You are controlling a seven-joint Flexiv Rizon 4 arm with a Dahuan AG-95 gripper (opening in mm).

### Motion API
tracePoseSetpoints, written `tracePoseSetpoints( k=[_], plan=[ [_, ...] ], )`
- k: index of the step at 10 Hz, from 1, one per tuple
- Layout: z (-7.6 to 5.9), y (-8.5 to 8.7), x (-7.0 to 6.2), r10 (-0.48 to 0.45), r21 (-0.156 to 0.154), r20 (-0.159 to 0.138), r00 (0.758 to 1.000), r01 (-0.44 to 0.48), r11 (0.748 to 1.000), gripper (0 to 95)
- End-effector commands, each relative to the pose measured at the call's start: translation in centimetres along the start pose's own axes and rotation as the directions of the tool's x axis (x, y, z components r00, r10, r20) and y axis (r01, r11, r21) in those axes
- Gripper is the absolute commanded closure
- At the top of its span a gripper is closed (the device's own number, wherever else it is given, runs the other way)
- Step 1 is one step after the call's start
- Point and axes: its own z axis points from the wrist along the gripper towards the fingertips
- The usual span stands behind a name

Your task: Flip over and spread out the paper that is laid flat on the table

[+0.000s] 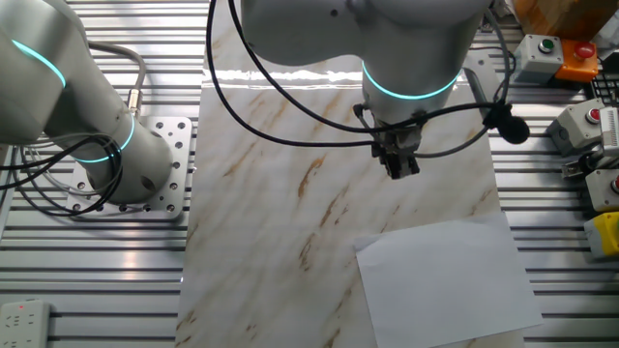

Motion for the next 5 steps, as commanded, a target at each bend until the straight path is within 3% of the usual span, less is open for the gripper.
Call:
tracePoseSetpoints(
  k=[1, 5],
  plan=[
    [-0.06, 0.05, 0.02, -0.016, 0.005, -0.005, 1.000, 0.016, 1.000, 76.0],
    [-0.09, 0.01, -0.08, -0.058, 0.025, -0.010, 0.998, 0.058, 0.998, 76.0]
  ],
)
